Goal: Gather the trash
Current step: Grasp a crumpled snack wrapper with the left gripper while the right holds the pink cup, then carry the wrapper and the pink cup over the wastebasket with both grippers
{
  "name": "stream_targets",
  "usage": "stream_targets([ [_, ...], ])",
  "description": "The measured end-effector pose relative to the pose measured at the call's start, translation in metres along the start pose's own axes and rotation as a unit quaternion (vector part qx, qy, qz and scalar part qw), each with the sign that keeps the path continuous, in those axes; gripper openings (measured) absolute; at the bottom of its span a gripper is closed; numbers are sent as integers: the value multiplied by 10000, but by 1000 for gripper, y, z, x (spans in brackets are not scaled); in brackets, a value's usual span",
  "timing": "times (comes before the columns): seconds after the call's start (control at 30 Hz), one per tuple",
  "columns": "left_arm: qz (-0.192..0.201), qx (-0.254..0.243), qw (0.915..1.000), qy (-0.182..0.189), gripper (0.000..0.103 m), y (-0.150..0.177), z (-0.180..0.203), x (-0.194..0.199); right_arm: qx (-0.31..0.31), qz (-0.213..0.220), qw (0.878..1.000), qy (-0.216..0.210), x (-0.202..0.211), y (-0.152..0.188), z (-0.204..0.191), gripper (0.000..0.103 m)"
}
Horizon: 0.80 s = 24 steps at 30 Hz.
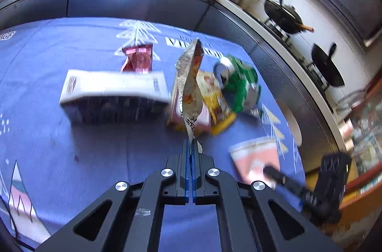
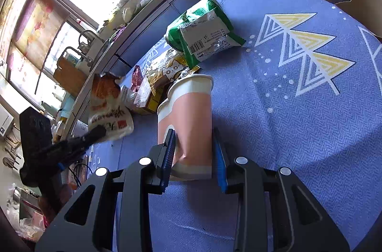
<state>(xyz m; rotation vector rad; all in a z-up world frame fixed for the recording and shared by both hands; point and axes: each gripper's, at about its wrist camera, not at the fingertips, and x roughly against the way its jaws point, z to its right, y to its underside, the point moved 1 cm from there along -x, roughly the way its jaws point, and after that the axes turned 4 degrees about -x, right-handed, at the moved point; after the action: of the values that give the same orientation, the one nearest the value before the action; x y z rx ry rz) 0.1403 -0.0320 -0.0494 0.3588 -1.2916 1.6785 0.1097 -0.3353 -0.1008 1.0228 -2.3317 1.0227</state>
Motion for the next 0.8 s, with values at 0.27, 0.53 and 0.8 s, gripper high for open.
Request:
stream_targets([
  [0.27,-733,-126,9967,316,3,75,-12,16,175,-266,9995,-20,-5,12,-11,30],
  [0.53,-539,18,9979,363,65,59,-13,8,269,-344,9990,64,-5,18,-17,41],
  [0.8,-459,491,9971,349,64,44,-34,-2,133,-378,9992,23,-4,17,-8,50],
])
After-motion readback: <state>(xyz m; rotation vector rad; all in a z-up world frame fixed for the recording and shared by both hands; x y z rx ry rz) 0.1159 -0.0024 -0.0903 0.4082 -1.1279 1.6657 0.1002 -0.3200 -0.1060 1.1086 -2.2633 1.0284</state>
